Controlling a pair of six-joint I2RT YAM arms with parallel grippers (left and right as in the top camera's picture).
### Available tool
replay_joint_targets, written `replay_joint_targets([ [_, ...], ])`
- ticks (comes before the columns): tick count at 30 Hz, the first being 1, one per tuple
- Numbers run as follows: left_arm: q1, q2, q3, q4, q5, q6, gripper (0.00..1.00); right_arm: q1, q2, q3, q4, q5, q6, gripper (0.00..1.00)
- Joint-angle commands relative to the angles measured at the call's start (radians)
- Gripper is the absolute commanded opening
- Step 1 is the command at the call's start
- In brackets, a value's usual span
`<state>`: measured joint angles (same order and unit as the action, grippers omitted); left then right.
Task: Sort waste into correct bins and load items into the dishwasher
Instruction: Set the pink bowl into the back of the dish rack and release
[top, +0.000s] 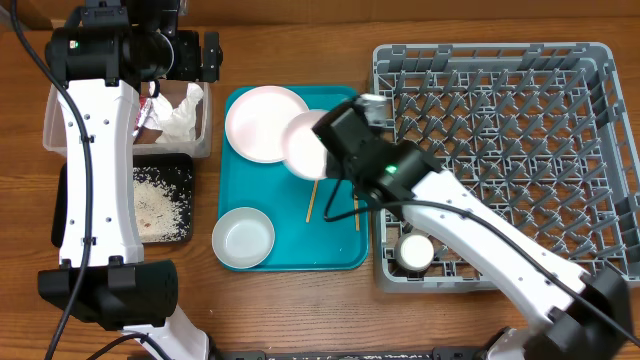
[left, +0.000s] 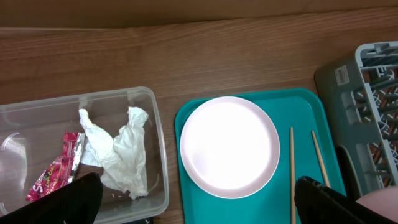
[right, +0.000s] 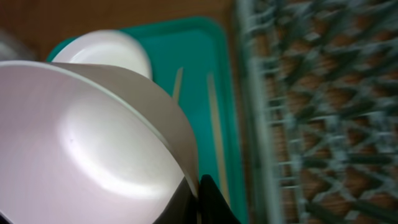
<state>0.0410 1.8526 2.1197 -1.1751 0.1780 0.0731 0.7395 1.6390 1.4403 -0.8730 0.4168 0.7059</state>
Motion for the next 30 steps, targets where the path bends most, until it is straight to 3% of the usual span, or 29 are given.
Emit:
replay_joint_targets([
  [1, -0.001, 0.005, 0.016, 0.004, -0.01, -0.006, 1.0, -0.006, -0.029, 0.015, -0.035, 0.458, 0.031, 0.04],
  [6, -0.001, 0.005, 0.016, 0.004, -0.01, -0.006, 1.0, -0.025, 0.001, 0.013, -0.033, 0.823, -0.014, 0.04],
  [12, -0.001, 0.005, 0.016, 0.004, -0.01, -0.006, 1.0, -0.101, 0.093, 0.013, 0.089, 1.004, -0.203, 0.04],
  [23, -0.001, 0.005, 0.016, 0.004, -0.01, -0.006, 1.0, -0.229, 0.304, 0.013, 0.574, 0.959, -0.7, 0.04],
  [30, -0.001, 0.005, 0.016, 0.004, -0.01, -0.006, 1.0, -0.234, 0.391, 0.012, 0.614, 0.916, -0.74, 0.04],
])
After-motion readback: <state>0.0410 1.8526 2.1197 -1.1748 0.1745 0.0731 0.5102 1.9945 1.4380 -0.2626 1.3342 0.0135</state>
